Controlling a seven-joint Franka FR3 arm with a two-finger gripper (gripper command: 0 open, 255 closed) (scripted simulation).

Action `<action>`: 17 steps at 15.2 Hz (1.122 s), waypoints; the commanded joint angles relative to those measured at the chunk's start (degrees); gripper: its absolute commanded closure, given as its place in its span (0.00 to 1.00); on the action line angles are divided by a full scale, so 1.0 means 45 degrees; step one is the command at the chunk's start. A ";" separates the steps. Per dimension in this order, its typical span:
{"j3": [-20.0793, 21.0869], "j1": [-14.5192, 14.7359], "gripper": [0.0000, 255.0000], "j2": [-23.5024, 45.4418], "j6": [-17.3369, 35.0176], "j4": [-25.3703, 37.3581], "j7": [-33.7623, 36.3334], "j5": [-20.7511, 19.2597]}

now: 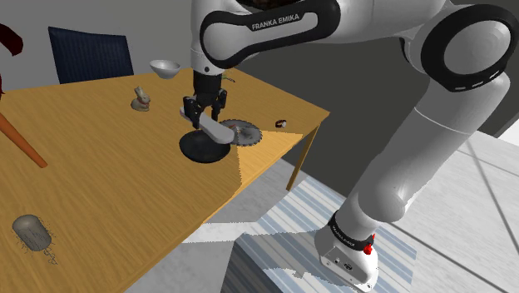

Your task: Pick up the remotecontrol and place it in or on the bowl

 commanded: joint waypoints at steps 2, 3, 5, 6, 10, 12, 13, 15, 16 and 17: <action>-0.0073 -0.0068 1.00 -0.0081 0.0464 -0.0535 -0.0158 0.0026; -0.0070 -0.0065 1.00 -0.0024 0.0631 -0.0647 -0.0142 0.0006; -0.0063 -0.0061 1.00 0.0099 0.0963 -0.0862 -0.0106 -0.0037; -0.0060 -0.0059 1.00 0.0165 0.1129 -0.0966 -0.0087 -0.0061; -0.0051 -0.0050 1.00 0.0454 0.1791 -0.1354 -0.0001 -0.0169; -0.0049 -0.0044 1.00 0.0615 0.2121 -0.1531 0.0048 -0.0233; -0.0049 -0.0041 1.00 0.0725 0.2335 -0.1640 0.0082 -0.0277; -0.0049 -0.0040 1.00 0.0724 0.2335 -0.1641 0.0082 -0.0277; -0.0049 -0.0040 1.00 0.0725 0.2335 -0.1641 0.0082 -0.0277; -0.0050 -0.0040 1.00 0.0725 0.2335 -0.1641 0.0082 -0.0277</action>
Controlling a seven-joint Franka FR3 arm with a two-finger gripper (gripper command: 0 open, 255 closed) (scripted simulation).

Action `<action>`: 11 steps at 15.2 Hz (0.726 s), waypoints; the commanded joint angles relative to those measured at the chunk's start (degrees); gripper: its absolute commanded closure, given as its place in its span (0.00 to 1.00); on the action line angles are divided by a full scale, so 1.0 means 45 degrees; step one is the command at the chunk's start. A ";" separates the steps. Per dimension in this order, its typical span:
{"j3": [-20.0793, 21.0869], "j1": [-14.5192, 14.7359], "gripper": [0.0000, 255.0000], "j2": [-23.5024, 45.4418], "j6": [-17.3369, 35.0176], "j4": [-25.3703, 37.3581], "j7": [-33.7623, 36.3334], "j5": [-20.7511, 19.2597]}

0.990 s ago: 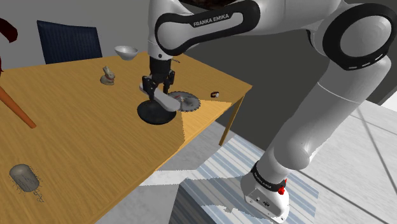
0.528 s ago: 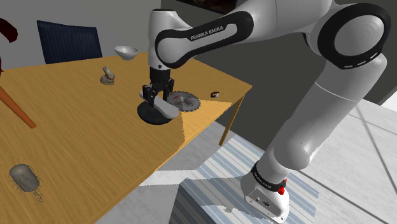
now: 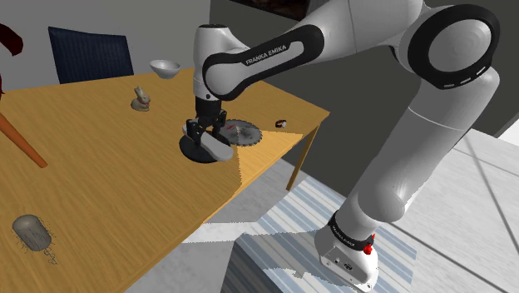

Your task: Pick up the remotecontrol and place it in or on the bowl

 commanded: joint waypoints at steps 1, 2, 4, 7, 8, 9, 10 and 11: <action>0.0005 0.0006 1.00 0.0014 0.0020 -0.0015 0.0007 0.0000; 0.0005 0.0006 1.00 0.0014 0.0020 -0.0015 0.0007 0.0000; 0.0004 0.0007 1.00 0.0014 0.0020 -0.0015 0.0007 0.0000; 0.0003 0.0006 0.00 0.0017 0.0017 -0.0009 0.0006 -0.0002; 0.0003 0.0006 0.00 0.0018 0.0017 -0.0009 0.0006 -0.0002; 0.0003 0.0007 0.00 0.0018 0.0017 -0.0009 0.0006 -0.0002; 0.0004 0.0007 0.00 0.0014 0.0020 -0.0015 0.0007 0.0000; 0.0006 0.0002 0.00 -0.0186 -0.0394 0.0209 -0.0050 0.0080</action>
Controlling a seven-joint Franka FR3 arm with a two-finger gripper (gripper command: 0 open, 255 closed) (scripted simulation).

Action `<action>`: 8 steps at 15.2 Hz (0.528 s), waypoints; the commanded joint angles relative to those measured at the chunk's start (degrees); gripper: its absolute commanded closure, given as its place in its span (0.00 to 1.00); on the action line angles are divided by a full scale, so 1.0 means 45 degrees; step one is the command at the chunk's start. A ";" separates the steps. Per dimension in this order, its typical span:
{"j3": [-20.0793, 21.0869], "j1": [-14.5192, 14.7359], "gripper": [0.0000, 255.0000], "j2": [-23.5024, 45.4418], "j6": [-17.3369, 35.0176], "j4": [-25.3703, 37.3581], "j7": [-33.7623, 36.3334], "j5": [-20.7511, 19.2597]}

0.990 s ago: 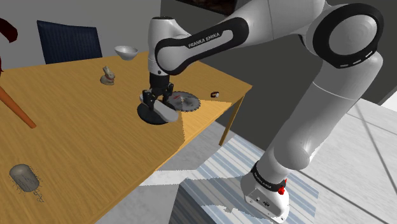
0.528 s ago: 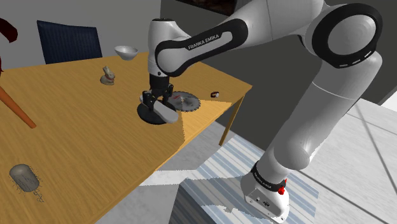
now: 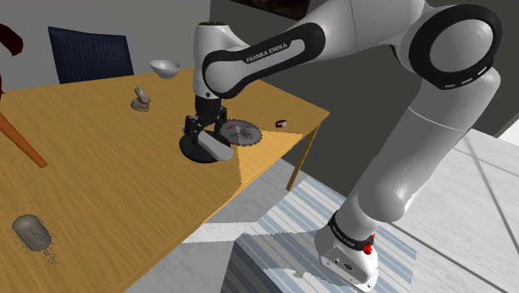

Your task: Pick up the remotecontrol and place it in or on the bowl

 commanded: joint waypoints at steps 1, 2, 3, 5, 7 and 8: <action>-0.0004 -0.0014 0.00 -0.0306 -0.0637 0.0342 -0.0096 0.0119; -0.0007 -0.0017 0.00 -0.0472 -0.1053 0.0600 -0.0140 0.0181; -0.0010 -0.0019 0.00 -0.0590 -0.1381 0.0816 -0.0172 0.0224; -0.0011 -0.0019 0.00 -0.0592 -0.1381 0.0814 -0.0172 0.0224; -0.0011 -0.0019 0.00 -0.0591 -0.1381 0.0815 -0.0172 0.0224; -0.0011 -0.0019 0.00 -0.0590 -0.1381 0.0816 -0.0172 0.0224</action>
